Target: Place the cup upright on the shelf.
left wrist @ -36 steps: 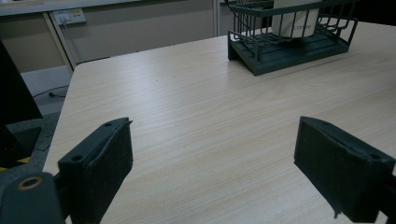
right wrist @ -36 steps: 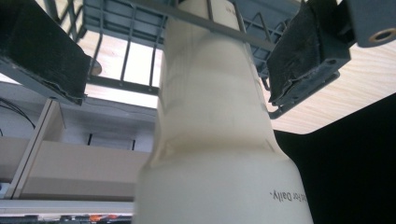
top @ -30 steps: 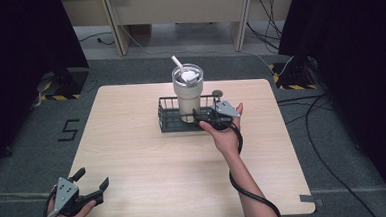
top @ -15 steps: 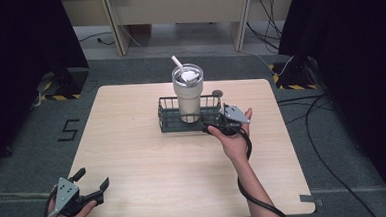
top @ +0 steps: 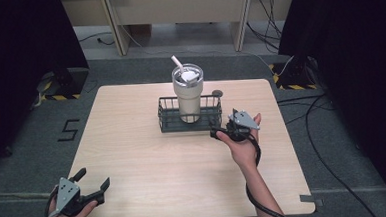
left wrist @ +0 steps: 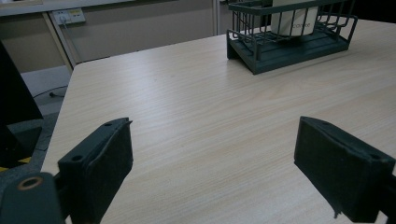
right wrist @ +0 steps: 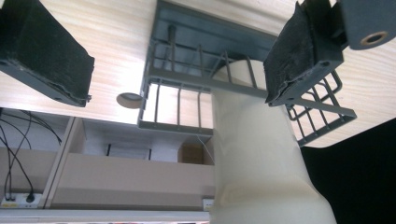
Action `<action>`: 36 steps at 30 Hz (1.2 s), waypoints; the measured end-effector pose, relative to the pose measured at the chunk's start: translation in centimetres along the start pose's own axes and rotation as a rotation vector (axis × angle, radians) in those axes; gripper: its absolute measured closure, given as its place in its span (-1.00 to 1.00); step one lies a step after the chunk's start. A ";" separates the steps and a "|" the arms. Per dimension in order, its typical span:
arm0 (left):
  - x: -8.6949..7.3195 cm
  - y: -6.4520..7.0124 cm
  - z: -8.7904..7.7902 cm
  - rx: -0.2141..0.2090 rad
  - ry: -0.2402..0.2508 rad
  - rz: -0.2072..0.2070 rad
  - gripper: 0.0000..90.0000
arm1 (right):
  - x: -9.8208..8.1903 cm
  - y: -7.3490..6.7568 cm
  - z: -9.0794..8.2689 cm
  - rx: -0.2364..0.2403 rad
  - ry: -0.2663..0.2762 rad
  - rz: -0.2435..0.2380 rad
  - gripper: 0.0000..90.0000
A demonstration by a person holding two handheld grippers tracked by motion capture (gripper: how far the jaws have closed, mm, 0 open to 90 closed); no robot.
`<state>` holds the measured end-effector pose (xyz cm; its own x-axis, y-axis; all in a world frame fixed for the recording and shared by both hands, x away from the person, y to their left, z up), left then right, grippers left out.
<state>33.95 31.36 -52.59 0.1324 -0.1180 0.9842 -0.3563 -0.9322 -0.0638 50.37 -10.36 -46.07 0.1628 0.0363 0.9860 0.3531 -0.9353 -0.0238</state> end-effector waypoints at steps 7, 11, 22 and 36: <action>0.0 0.0 0.0 0.001 0.000 -0.001 -0.76 | -0.7 1.0 -1.3 -0.015 -0.006 0.008 -0.80; 0.0 0.0 0.0 0.002 0.000 -0.001 -0.76 | -1.1 1.9 -2.1 -0.033 -0.008 0.022 -0.78; 0.1 0.0 -0.1 0.007 0.006 0.002 -0.76 | -2.0 3.5 -4.2 -0.070 -0.009 0.038 -0.75; 0.2 -0.1 -0.1 0.009 0.009 0.004 -0.76 | -3.3 5.2 -6.7 -0.103 -0.015 0.052 -0.74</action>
<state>33.88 31.43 -52.38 0.1228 -0.1192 0.9852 -0.3489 -0.9346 -0.0696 45.50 -17.72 -48.32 0.1925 -0.0083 0.9813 0.2475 -0.9672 -0.0567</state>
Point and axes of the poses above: each handheld gripper's, and its own axes: z roughly forward along the jaws, x roughly out of its top, y roughly to its right, the point moved 8 cm from there along z, roughly forward along the jaws, and after that the axes turned 5 degrees about y, right-handed, at the moved point
